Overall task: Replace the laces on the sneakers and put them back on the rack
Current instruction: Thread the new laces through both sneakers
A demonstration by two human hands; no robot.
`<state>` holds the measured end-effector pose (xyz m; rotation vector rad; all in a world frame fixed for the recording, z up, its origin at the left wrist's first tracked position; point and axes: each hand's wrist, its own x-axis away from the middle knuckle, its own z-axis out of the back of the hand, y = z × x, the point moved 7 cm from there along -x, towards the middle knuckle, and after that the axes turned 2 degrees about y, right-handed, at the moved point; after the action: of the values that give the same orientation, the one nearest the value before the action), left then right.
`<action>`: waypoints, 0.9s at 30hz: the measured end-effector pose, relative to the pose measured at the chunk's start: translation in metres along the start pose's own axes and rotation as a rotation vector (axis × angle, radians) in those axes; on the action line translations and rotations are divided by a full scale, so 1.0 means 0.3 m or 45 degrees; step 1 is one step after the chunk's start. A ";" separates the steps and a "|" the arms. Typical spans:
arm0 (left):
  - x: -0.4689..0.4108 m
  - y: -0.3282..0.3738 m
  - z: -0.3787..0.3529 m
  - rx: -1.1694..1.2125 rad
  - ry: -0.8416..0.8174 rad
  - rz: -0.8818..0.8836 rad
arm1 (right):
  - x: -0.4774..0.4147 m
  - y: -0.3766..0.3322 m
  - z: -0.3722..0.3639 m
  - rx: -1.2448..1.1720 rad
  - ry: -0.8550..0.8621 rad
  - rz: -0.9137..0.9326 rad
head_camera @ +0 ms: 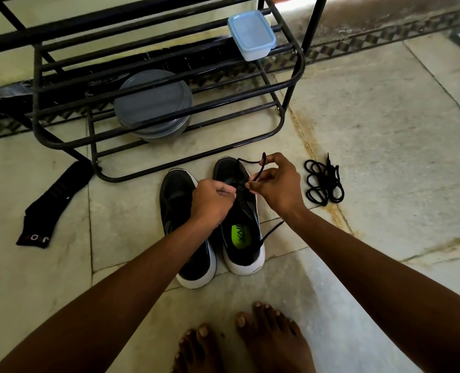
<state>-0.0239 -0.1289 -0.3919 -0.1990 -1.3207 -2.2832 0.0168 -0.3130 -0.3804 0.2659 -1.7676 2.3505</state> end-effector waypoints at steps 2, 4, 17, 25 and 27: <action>0.001 0.000 0.000 -0.004 0.001 -0.002 | 0.002 -0.005 -0.001 0.018 -0.014 0.035; -0.001 -0.004 0.000 -0.001 0.006 0.000 | 0.005 -0.009 -0.004 0.021 -0.031 0.065; 0.001 0.005 -0.001 -0.039 -0.003 0.001 | 0.020 -0.054 -0.051 0.193 -0.123 0.318; 0.002 0.011 -0.008 -0.126 0.038 -0.021 | 0.003 -0.037 -0.052 0.255 -0.108 0.294; -0.002 0.014 -0.009 -0.163 0.035 -0.043 | 0.005 -0.029 -0.052 0.247 -0.106 0.283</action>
<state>-0.0211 -0.1326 -0.3902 -0.1894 -1.1735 -2.3925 0.0172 -0.2955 -0.3761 0.2067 -1.6833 2.7107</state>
